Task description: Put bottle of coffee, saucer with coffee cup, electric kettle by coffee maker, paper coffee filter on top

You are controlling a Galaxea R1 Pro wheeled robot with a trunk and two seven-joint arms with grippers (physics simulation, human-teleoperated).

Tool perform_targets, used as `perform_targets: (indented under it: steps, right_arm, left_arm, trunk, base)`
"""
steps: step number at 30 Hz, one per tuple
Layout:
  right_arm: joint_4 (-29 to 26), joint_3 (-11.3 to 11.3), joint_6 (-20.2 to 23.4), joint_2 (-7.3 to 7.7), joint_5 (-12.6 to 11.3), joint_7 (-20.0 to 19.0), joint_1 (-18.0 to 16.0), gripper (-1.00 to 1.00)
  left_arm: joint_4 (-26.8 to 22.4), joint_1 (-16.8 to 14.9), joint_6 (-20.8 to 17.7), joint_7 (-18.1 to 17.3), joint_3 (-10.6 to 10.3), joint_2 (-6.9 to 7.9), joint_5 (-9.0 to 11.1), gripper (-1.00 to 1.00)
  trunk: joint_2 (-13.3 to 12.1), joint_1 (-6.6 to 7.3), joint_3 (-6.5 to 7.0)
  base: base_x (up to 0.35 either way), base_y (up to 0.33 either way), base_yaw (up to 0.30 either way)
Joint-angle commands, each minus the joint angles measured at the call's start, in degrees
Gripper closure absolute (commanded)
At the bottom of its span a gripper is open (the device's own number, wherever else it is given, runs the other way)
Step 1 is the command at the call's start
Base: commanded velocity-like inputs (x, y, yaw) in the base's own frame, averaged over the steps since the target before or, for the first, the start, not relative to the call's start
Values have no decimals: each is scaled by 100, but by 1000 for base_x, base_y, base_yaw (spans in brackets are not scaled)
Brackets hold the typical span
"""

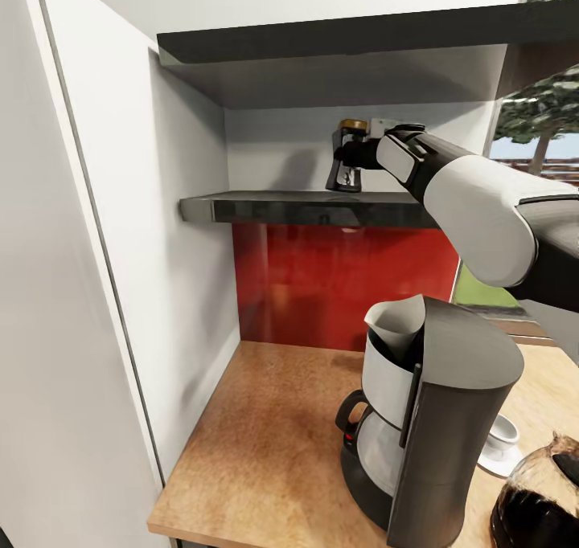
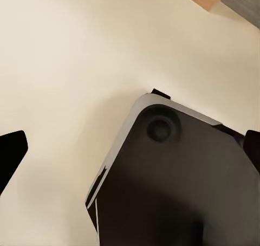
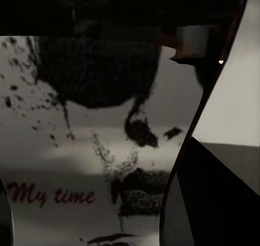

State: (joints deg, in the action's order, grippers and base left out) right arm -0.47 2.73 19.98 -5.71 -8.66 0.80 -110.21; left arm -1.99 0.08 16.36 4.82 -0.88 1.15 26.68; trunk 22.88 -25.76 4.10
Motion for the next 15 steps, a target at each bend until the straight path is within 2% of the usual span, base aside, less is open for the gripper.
perform_targets:
  steps: [1,6,15]
  right_arm:
    - [-5,35,24,-46,-5,16,-1,100]
    - [-5,35,24,-166,182,17,-1,100]
    - [-5,35,32,-234,247,39,-1,100]
  left_arm:
    - [-3,1,9,19,-12,0,4,-100]
    - [-4,1,8,19,-17,0,4,-100]
    - [-10,1,8,19,-31,0,-3,-100]
  trunk:
    - [4,-2,-1]
    - [4,-2,25]
    - [4,-2,104]
  base:
    - [0,0,0]
    - [0,0,0]
    - [0,0,0]
